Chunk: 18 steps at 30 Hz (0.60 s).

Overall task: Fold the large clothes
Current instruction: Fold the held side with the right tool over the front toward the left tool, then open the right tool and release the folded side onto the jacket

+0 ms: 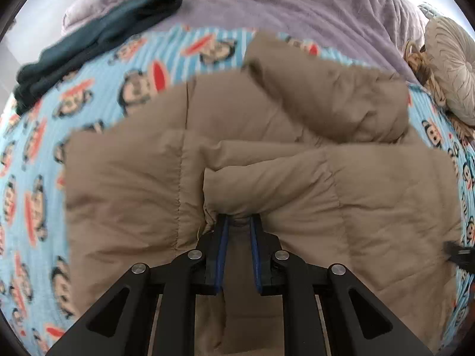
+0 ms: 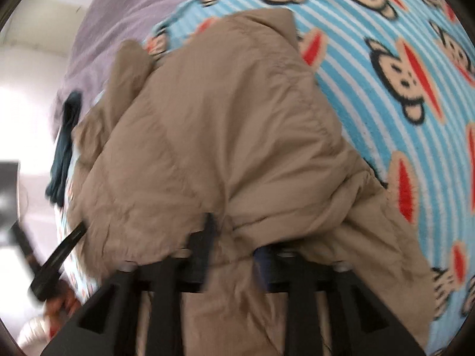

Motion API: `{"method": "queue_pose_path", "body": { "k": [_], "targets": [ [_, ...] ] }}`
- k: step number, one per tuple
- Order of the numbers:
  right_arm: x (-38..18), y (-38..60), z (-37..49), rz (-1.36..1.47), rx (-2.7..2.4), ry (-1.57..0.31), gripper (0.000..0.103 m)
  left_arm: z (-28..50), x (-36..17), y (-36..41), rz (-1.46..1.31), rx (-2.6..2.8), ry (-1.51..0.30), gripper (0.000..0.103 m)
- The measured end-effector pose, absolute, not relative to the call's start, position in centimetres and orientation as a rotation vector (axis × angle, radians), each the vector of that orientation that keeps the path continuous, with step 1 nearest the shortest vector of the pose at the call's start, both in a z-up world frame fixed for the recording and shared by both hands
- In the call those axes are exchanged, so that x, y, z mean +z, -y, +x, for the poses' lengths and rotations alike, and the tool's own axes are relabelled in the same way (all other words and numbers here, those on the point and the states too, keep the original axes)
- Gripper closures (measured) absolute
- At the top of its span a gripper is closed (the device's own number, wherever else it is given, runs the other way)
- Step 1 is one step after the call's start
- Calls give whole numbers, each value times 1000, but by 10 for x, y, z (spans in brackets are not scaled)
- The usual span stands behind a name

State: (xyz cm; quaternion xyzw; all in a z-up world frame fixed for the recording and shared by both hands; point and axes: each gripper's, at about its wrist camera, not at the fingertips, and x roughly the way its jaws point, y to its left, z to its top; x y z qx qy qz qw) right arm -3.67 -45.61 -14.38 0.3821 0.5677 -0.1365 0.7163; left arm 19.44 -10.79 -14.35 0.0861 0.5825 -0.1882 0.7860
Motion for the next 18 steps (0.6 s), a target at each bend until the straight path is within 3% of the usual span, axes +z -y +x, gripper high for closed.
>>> {"method": "queue_pose_path", "body": {
  "k": [1,5,6,7,8,15,18],
  "targets": [
    [-131,455,-40,822,-262,-1244,30,193,-146,105,179,-415,-1246,86],
    [-85,466,-55,730,-190,-1119,30,189,-146,99,196,-440,-1227,86],
    [-79,474,-56,727,-206,-1094,41,190,-146,98,188,-441,-1230,86],
    [-78,480,-56,732,-216,-1084,69,191,-147,98,182,-440,-1233,86],
    [-80,489,-52,742,-232,-1089,81,191,-147,96,169,-437,-1237,86],
    [-159,501,-26,730,-282,-1254,96,191,-154,101,177,-424,-1232,86],
    [-172,502,-29,767,-319,-1219,100,190,-159,106,201,-420,-1223,86]
  ]
}}
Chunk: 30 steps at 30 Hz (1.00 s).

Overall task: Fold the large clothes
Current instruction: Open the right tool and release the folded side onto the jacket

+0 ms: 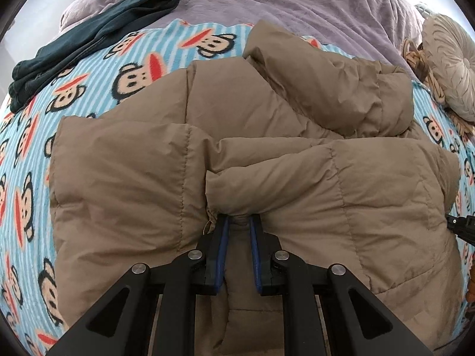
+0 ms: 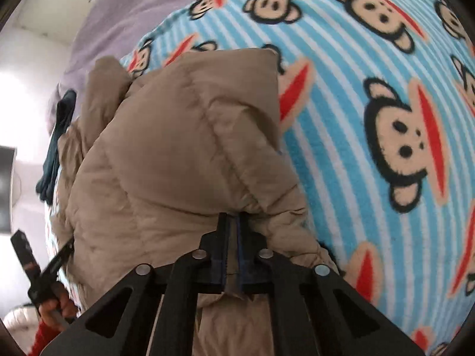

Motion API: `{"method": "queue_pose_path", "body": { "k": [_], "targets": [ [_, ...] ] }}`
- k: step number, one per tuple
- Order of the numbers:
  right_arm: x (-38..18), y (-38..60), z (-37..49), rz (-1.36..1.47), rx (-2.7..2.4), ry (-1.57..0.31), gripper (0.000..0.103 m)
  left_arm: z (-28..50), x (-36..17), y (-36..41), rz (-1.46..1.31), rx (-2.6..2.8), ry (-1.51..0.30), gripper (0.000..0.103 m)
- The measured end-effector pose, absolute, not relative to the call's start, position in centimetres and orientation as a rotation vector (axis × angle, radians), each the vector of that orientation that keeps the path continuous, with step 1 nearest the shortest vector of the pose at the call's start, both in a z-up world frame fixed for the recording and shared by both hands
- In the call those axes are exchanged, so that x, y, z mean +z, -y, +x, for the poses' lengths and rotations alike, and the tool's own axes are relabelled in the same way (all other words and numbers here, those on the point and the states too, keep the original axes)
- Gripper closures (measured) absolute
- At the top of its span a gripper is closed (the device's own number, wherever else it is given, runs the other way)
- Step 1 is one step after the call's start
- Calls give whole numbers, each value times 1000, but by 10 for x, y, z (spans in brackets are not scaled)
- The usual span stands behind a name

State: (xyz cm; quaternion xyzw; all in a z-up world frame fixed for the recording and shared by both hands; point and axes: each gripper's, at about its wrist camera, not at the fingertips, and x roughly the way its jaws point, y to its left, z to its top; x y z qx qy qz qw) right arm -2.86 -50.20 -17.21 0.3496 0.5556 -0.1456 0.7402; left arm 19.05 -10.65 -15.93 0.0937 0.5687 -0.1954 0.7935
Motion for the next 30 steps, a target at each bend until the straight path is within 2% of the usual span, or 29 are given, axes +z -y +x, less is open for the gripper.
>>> {"method": "queue_pose_path", "body": {
  "k": [6,12,14,16,20,21,22,24,29,30],
  "targets": [
    [-165,486,-26,620,-332,-1241,100,189,-156,110,229,-394,-1224,86],
    [-136,477,-30,574,-373,-1244,91,180,-127,98,230,-353,-1204,86],
    [-127,473,-36,578,-372,-1238,85,176,-120,89,222,-348,-1203,86],
    [-121,472,-44,589,-376,-1232,68,168,-116,82,229,-337,-1206,86],
    [-111,464,-58,599,-383,-1227,51,155,-114,75,245,-331,-1215,86],
    [-108,461,-65,594,-383,-1229,43,152,-114,74,250,-328,-1216,82],
    [-106,457,-67,587,-385,-1229,33,148,-114,73,255,-321,-1215,51],
    [-101,452,-69,575,-389,-1226,26,142,-109,68,242,-302,-1198,7],
    [-93,442,-74,566,-411,-1222,22,131,-104,63,245,-310,-1208,6],
    [-91,441,-76,564,-412,-1219,19,128,-102,62,244,-312,-1211,6]
  ]
}}
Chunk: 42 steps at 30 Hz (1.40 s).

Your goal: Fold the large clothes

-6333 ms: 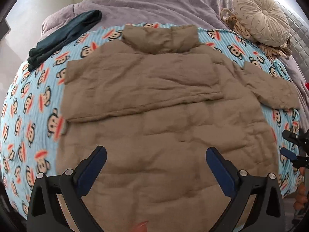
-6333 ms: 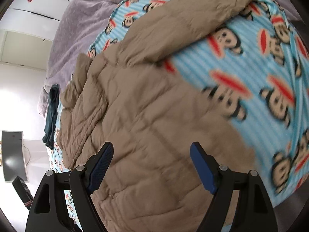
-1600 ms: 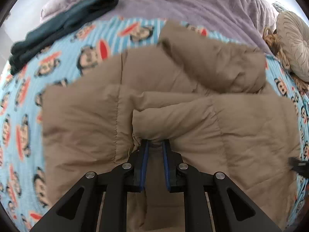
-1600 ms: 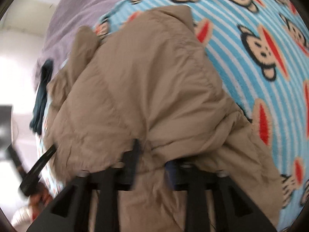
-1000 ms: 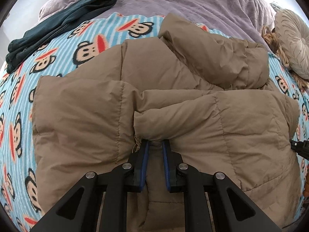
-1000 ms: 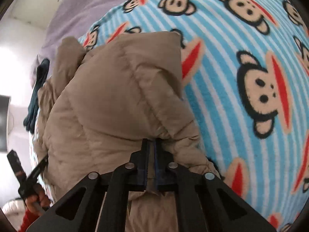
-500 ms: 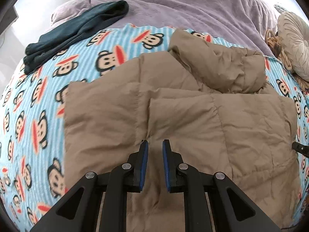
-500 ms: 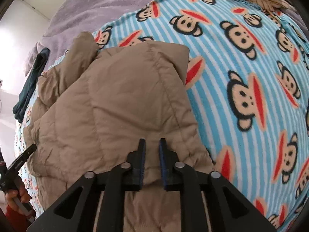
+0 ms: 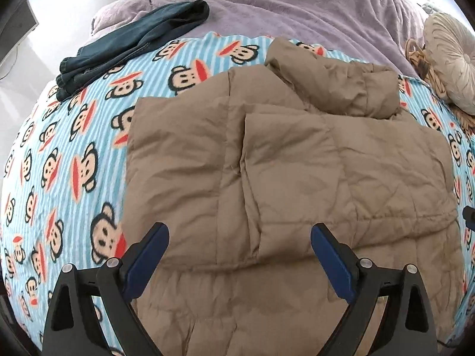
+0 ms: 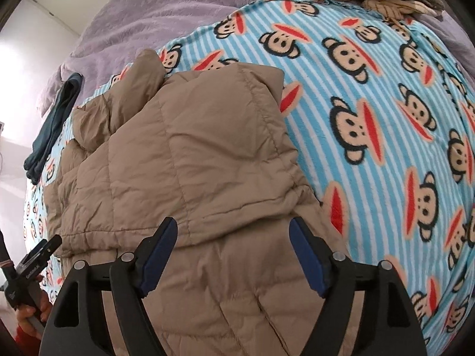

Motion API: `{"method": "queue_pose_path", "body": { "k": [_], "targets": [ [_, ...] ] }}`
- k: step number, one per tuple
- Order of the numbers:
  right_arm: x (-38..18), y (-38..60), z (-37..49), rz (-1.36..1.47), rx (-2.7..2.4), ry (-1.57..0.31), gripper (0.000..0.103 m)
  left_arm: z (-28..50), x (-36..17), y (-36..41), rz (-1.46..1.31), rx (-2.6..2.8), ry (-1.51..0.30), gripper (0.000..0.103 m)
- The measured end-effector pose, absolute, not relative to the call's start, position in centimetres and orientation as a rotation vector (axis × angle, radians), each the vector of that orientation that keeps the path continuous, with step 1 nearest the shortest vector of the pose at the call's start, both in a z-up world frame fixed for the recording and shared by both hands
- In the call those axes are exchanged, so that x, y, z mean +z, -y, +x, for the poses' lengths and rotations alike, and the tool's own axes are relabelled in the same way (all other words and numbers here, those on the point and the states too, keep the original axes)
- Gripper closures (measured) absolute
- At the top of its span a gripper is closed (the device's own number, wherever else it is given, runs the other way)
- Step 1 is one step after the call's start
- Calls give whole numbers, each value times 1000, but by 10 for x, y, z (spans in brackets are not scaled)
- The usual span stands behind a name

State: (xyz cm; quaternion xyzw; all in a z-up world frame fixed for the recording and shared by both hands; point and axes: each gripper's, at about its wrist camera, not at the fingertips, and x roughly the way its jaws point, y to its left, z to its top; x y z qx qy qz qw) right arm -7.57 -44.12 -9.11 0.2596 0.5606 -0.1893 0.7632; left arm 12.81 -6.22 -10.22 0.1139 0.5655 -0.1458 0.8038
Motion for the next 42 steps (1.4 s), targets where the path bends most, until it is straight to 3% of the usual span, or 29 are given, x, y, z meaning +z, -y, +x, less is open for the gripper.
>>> {"method": "queue_pose_path", "body": {
  "k": [5,6,13,28,42],
  "targets": [
    [-80,432,-85,551,-420,-1206,16,114,-89,57,245,-316,-1203,6],
    [-77,429,-88,543,-425,-1192,15,110,-87,56,248,-316,-1204,0],
    [-61,407,-110,524,-439,-1149,15,81,-74,47,255,-325,-1219,0],
    [-48,349,-171,539,-449,-1255,15,30,-62,-12,233,-316,-1250,0],
    [-48,333,-222,706,-455,-1268,15,-9,-43,-44,219,-308,-1253,0]
  ]
}}
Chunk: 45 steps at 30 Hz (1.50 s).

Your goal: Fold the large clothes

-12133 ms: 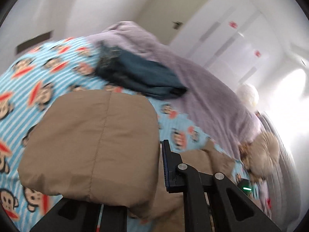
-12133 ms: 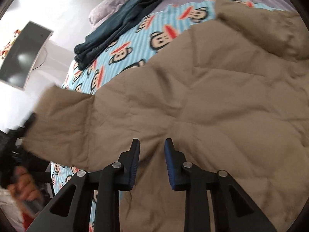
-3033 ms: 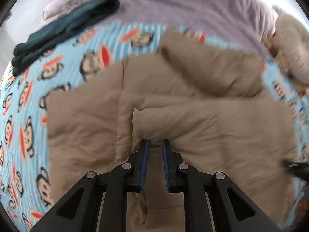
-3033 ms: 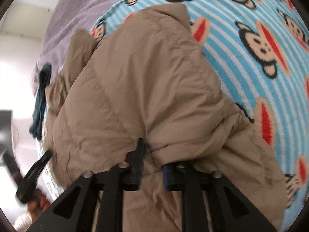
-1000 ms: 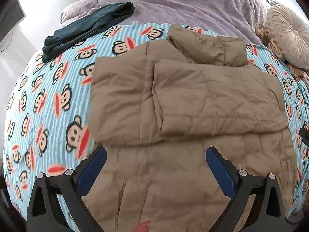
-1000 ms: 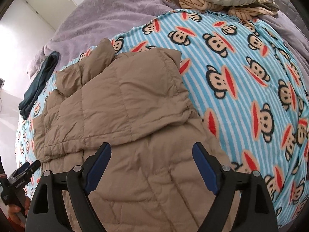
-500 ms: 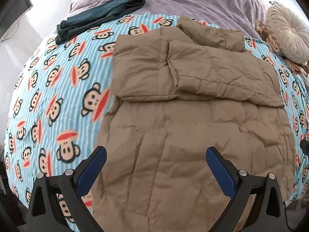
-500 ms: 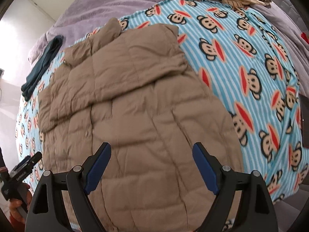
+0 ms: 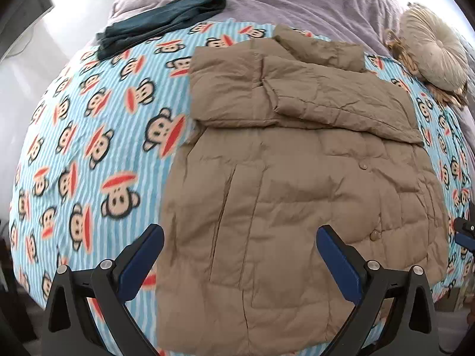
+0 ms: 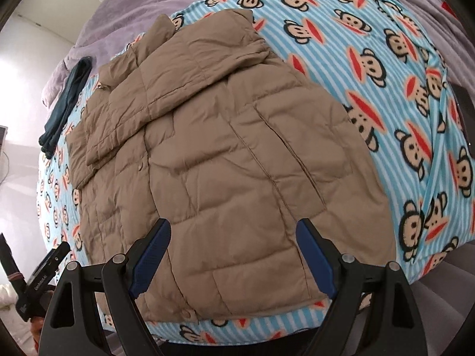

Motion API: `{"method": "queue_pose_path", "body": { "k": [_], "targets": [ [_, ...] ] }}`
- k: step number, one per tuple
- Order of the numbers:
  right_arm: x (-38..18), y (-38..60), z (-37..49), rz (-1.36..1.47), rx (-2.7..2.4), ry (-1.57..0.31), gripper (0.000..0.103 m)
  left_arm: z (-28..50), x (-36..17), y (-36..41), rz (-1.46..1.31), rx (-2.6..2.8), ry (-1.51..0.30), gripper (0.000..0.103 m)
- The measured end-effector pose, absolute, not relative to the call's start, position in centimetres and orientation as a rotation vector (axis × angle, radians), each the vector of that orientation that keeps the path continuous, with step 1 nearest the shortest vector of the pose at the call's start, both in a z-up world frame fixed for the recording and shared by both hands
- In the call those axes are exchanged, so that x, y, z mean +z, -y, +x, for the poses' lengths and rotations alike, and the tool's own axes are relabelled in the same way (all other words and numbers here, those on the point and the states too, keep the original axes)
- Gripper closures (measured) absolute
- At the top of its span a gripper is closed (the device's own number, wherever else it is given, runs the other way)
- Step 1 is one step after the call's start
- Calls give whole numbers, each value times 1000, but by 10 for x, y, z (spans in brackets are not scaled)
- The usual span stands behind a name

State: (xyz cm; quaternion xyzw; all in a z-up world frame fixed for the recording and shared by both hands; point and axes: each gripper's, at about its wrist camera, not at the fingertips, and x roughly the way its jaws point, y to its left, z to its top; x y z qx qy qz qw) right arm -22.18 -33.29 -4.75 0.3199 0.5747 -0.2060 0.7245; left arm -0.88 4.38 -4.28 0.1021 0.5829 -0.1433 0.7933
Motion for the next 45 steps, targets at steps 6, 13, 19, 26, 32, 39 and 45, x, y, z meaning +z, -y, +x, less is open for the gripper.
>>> {"method": "queue_pose_path", "body": {
  "k": [6,13,19,26,32,39,45],
  "targets": [
    [-42,346,-244,729,-407,-1256,15,-39,-40,-46,227,-251,-1260,0],
    [-57,367,-281,856,-408,-1265,15,-73,-42,-50,210,-209,-1282,0],
    [-68,379,-300,944,-420,-1259,15,-83,-47,-62,186,-196,-1295,0],
    [-79,384,-317,1046,-406,-1235,15,-88,-62,-108,-15,-225,-1357,0],
    [-100,392,-348,1203,-408,-1221,15,-101,-90,-154,-193,-231,-1481,0],
    [-133,402,-381,1430,-419,-1175,15,-111,-140,-166,-473,-269,-1605,0],
    [-159,401,-376,1501,-411,-1130,15,-89,-154,-135,-486,-271,-1588,0]
  ]
}}
